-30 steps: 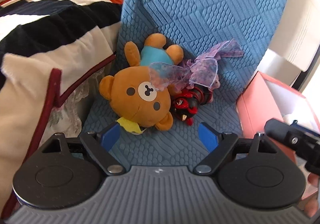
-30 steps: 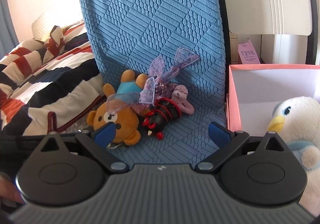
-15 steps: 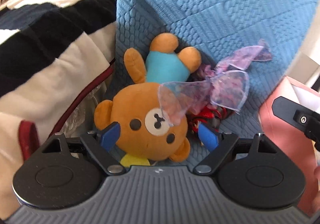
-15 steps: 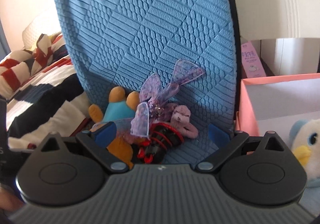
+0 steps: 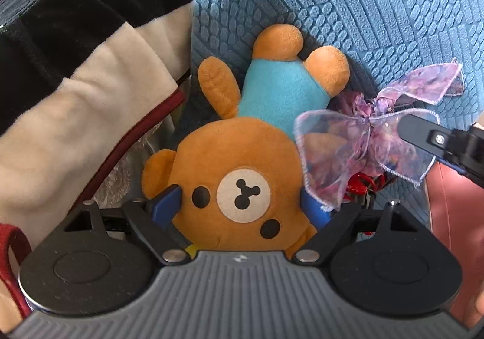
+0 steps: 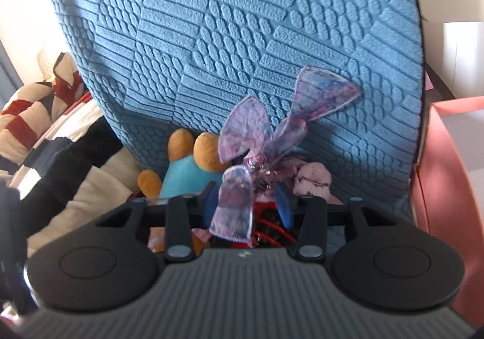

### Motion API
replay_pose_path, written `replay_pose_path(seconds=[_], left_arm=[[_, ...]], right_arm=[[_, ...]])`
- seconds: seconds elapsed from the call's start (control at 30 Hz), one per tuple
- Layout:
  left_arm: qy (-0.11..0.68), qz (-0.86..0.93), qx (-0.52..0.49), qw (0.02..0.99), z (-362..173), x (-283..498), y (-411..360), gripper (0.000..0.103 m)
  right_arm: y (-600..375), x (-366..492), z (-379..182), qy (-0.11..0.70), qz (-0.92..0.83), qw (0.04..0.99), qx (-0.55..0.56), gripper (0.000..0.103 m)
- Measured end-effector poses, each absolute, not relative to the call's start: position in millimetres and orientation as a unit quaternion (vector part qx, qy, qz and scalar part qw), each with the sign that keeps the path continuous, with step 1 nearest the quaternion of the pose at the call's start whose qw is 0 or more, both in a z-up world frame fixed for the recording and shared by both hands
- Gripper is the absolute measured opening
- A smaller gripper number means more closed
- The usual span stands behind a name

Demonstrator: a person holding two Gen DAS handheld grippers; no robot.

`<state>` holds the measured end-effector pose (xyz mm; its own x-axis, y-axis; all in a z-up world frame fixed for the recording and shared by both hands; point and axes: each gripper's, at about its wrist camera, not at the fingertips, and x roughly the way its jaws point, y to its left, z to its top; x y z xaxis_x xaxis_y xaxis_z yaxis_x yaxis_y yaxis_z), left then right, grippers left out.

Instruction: Organize objects

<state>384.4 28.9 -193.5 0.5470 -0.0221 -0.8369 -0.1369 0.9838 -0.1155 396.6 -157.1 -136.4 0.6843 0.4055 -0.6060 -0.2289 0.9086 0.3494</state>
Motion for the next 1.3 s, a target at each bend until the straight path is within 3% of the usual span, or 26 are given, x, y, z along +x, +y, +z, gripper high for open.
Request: replay_pose_path(seconds=[0.1, 0.23, 0.5, 0.63, 0.7, 0.9, 1.13, 1.3], left_arm=[[0.473, 0.035, -0.085, 0.876, -198, 385, 28, 0.093], [0.470, 0.041, -0.071, 0.879, -198, 384, 23, 0.093], [0.456, 0.039, -0.052, 0.887, -204, 382, 17, 0.094], [0.443, 0.042, -0.055, 0.894, -206, 377, 19, 0.093], [0.440, 0.042, -0.058, 0.895, -205, 375, 19, 0.082], [0.428, 0.040, -0.068, 0.900, -194, 356, 22, 0.065], [0.407, 0.041, -0.077, 0.909, -170, 333, 27, 0.061], [0.417, 0.035, -0.109, 0.902, -161, 317, 30, 0.060]], right_arm=[[-154, 406, -142, 0.364, 0.172, 0.907, 0.123, 0.041], [-157, 414, -148, 0.372, 0.174, 0.902, 0.132, 0.023], [-145, 413, -149, 0.376, 0.184, 0.902, 0.103, 0.006], [-139, 410, -148, 0.371, 0.188, 0.905, 0.093, 0.004], [-139, 408, -148, 0.367, 0.186, 0.907, 0.085, 0.004], [-147, 401, -143, 0.360, 0.175, 0.912, 0.089, 0.004], [-163, 379, -131, 0.349, 0.158, 0.917, 0.113, 0.004], [-164, 347, -120, 0.337, 0.149, 0.927, 0.071, 0.004]])
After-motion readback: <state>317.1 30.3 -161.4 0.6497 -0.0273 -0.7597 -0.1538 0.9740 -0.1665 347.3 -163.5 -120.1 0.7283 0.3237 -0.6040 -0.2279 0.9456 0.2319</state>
